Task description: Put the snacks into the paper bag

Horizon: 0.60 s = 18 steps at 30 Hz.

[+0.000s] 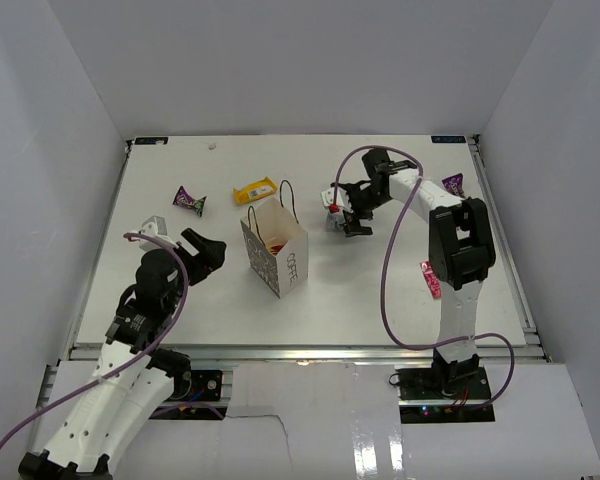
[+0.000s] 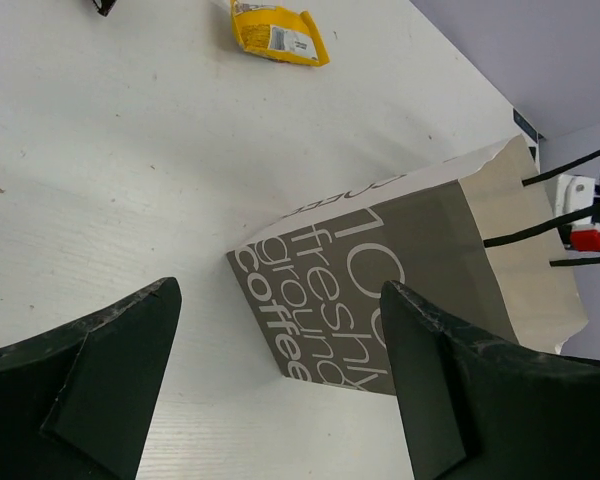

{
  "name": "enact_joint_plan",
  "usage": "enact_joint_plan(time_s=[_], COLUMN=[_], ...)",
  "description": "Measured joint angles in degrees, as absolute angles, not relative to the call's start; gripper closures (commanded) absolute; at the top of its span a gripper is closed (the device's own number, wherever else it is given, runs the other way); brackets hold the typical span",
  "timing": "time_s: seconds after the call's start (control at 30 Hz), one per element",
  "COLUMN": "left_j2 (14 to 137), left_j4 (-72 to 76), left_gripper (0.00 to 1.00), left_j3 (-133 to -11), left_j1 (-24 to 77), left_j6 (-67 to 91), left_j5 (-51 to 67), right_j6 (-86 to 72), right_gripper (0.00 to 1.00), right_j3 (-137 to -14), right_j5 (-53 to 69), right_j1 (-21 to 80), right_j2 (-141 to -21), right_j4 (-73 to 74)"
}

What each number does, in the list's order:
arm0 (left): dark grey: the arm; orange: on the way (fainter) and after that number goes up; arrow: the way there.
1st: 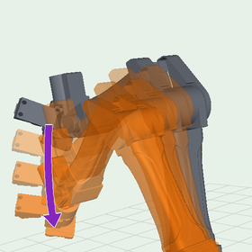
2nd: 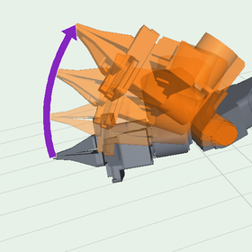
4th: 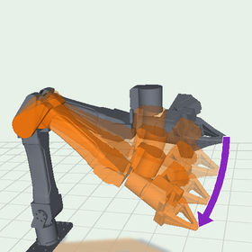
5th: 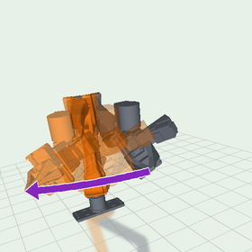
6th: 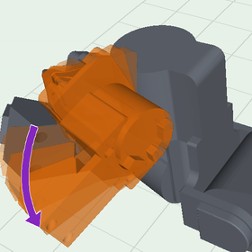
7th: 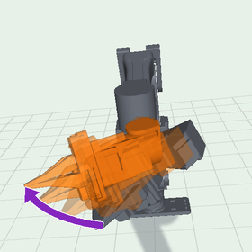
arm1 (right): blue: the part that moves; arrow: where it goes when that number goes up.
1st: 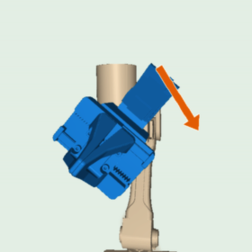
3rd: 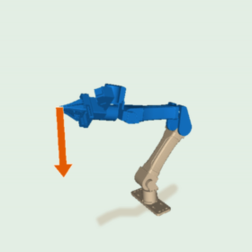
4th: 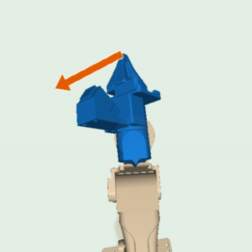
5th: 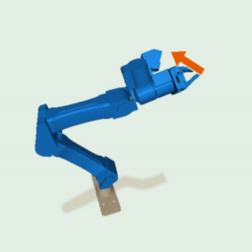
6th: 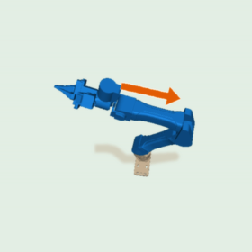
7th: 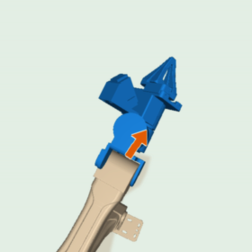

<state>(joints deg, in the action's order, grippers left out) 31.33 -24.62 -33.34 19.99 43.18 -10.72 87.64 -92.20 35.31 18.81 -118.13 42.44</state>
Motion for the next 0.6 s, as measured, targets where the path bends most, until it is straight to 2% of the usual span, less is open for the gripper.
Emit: enact_joint_plan(time_s=[0.03, 0.1, 0.27, 0.5, 0.6], left_j2=[31.29, 31.35, 32.97, 34.92, 35.11], left_j4=[-24.88, -24.8, -24.84, -24.8, -24.8], left_gripper=[0.09, 0.09, 0.09, 0.09, 0.09], left_j3=[-33.34, -33.39, -33.39, -33.39, -33.39], left_j1=[19.99, 19.99, 19.99, 19.99, 19.99], left_j6=[43.68, 44.36, 45.41, 46.17, 46.24], left_j5=[-11.0, -11.42, -11.6, -11.6, -11.6], right_j6=[87.66, 87.42, 84.64, 80.25, 78.72], right_gripper=[0.0, 0.07, 0.16, 0.38, 0.43], right_j3=[-92.9, -93.65, -93.65, -91.74, -91.68], right_j5=[34.85, 34.3, 32.75, 29.71, 29.5], right_j1=[19.29, 19.86, 19.97, 19.97, 19.97], right_j2=[-118.8, -119.81, -121.1, -121.38, -121.4], right_j4=[42.39, 42.24, 41.15, 37.98, 37.08])
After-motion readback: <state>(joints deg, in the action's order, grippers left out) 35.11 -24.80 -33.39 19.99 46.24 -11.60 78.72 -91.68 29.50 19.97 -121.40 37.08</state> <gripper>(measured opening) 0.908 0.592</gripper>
